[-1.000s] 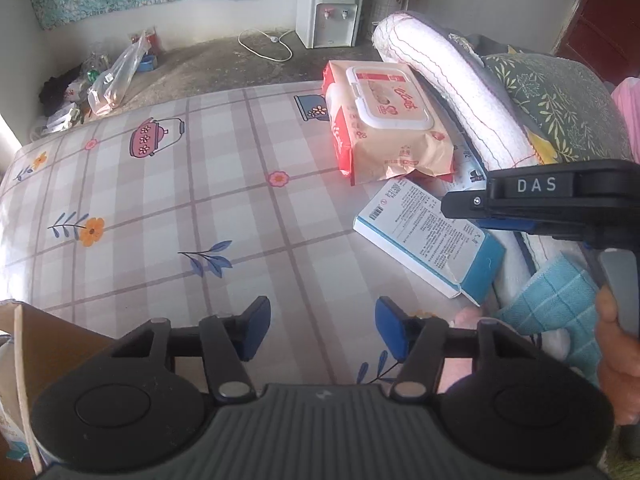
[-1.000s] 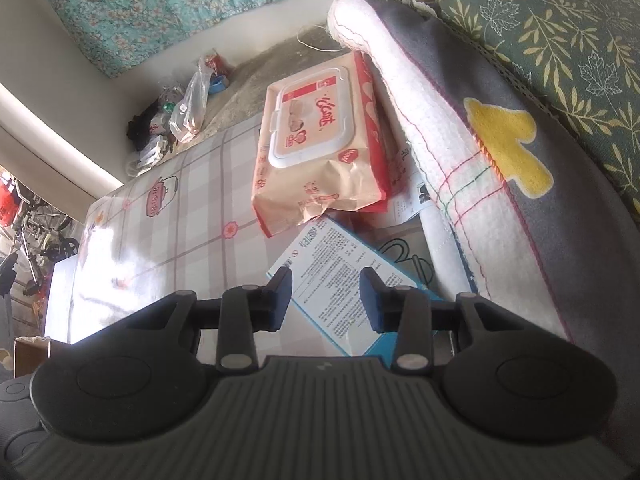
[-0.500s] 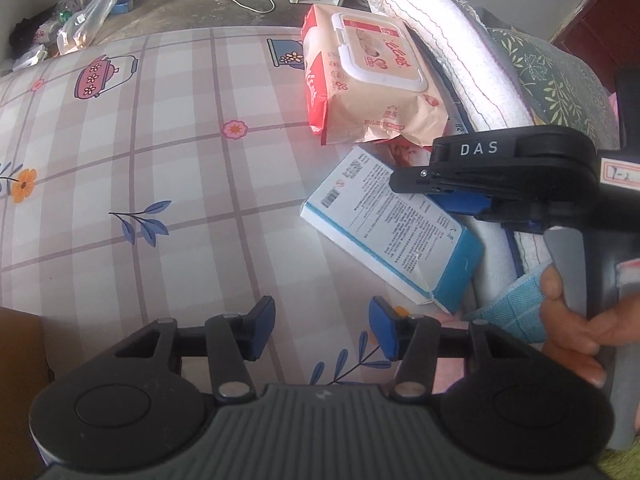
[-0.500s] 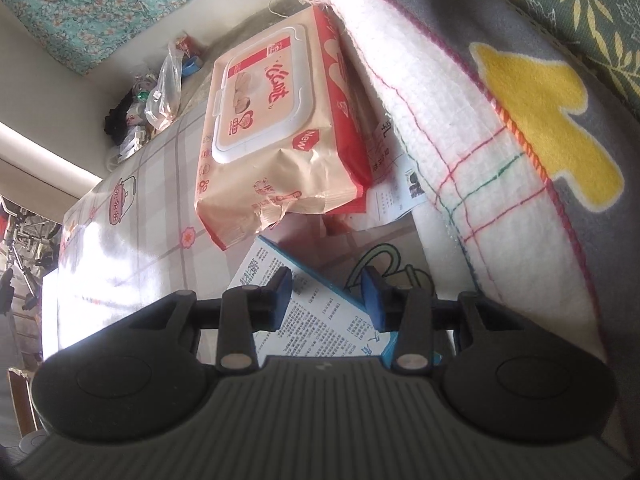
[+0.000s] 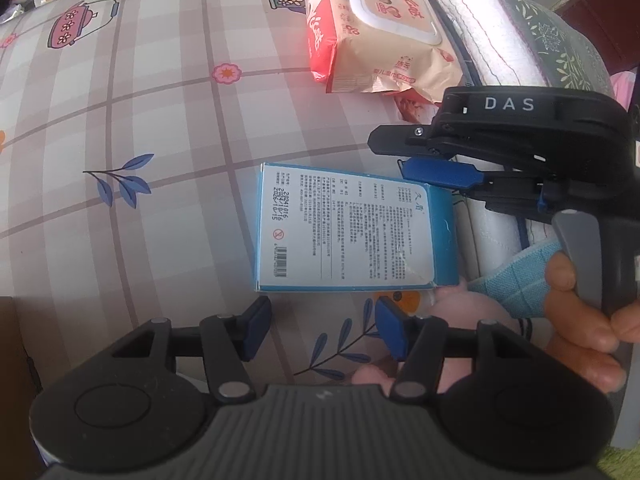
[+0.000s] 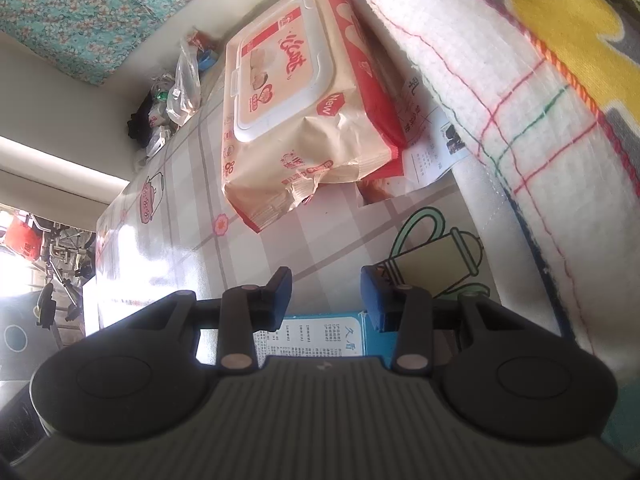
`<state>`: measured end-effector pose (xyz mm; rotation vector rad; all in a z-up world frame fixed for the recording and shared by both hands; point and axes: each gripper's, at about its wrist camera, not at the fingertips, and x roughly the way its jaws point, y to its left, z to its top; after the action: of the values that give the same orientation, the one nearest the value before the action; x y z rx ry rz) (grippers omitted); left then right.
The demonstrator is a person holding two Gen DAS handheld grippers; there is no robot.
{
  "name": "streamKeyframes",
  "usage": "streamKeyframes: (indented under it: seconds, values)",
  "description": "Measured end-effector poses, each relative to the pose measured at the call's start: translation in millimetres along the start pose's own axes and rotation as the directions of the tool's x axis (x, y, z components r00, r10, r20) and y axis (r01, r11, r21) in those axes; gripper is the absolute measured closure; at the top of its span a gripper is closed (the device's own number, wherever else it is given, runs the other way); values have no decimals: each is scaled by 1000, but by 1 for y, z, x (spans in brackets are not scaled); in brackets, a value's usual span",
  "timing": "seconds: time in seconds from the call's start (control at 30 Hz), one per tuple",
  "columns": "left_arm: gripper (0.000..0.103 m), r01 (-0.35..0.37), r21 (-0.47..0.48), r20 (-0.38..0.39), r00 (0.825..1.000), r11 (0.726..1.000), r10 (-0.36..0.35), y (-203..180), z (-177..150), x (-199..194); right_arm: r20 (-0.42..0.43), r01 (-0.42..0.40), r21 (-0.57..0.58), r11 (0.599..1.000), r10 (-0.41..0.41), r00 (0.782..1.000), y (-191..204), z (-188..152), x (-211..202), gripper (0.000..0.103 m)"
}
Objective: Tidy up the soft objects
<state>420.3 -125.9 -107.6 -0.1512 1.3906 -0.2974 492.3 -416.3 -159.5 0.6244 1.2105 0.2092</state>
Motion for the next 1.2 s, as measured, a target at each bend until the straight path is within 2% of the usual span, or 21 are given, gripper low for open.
streamKeyframes:
  seconds: [0.13,0.2,0.37,0.5,0.67,0.8,0.87,1.03,1.2]
  values:
    - [42,-23,-1,38,999,1000,23,2,12,0,2,-7,2,1000,7,1000,2,2,3,65]
    - [35,-37,-7,68,997,999,37,5,19,-1,-2,-26,19,999,26,1000,3,4,8,65]
    - [36,-79,-44,122,989,996,84,18,37,-5,-15,-61,31,998,62,998,7,5,15,65]
    - [41,-73,-93,97,992,993,82,31,38,-13,7,-39,18,999,39,999,10,5,13,64]
    - [43,-41,-7,55,998,999,41,24,17,-25,38,20,15,1000,-20,999,-4,3,-6,64]
    - [44,-58,42,68,996,997,55,13,10,-27,35,37,13,999,-38,999,-16,-6,-28,64]
    - [45,-79,56,105,992,995,72,10,14,-27,39,47,10,999,-47,998,-19,-10,-39,63]
    - [52,-126,4,156,980,992,124,12,33,-19,26,15,31,999,-16,1000,-25,-13,-58,62]
    - [52,-136,-40,241,960,990,142,10,56,-17,-62,6,54,999,-3,998,-29,-19,-43,60]
